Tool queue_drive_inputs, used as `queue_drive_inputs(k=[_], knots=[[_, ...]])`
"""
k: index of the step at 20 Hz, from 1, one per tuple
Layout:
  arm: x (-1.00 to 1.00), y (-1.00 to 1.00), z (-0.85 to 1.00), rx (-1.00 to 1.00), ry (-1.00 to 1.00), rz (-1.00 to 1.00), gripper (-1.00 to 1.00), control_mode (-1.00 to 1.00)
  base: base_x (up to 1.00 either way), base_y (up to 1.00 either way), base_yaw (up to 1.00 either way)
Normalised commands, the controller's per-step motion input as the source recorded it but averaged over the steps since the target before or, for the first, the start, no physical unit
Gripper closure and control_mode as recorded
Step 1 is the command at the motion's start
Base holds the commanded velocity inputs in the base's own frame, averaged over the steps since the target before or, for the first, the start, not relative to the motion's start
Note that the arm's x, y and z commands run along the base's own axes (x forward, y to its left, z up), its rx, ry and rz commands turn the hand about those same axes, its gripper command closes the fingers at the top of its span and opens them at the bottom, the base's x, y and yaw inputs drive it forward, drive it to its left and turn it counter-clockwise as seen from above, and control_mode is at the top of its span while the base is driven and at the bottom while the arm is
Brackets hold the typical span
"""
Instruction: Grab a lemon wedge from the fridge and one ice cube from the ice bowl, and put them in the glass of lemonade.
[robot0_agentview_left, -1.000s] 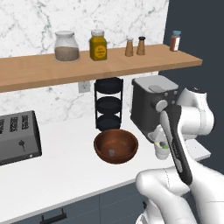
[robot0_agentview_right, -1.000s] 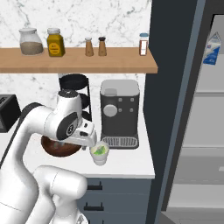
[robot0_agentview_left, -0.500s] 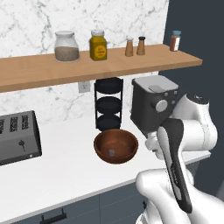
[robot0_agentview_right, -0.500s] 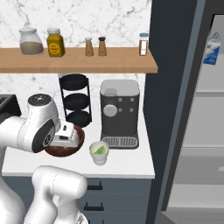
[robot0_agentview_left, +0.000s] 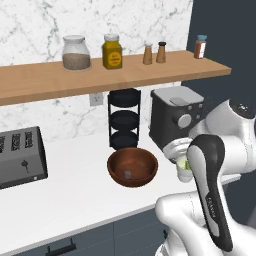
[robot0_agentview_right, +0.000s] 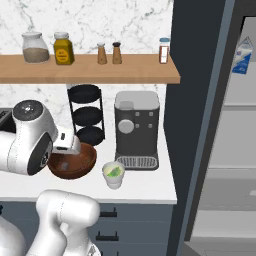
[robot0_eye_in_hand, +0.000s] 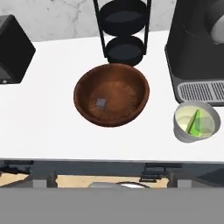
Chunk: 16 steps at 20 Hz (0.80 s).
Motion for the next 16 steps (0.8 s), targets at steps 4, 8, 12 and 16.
queue_drive_inputs(k=[4,8,12,16], knots=[[-0.02,0.09,0.47,0.1,-0.21,0.0,-1.0,-1.0,0.0,0.0,0.0],[-0.14,0.15,0.21,0.05,-0.15,0.0,-1.0,-1.0,0.0,0.0,0.0],[-0.07,0.0,0.0,0.0,0.01,0.01,-1.0,-1.0,0.0,0.0,0.0],[-0.23,0.0,-0.01,0.0,-0.04,0.0,-1.0,-1.0,0.0,0.0,0.0]])
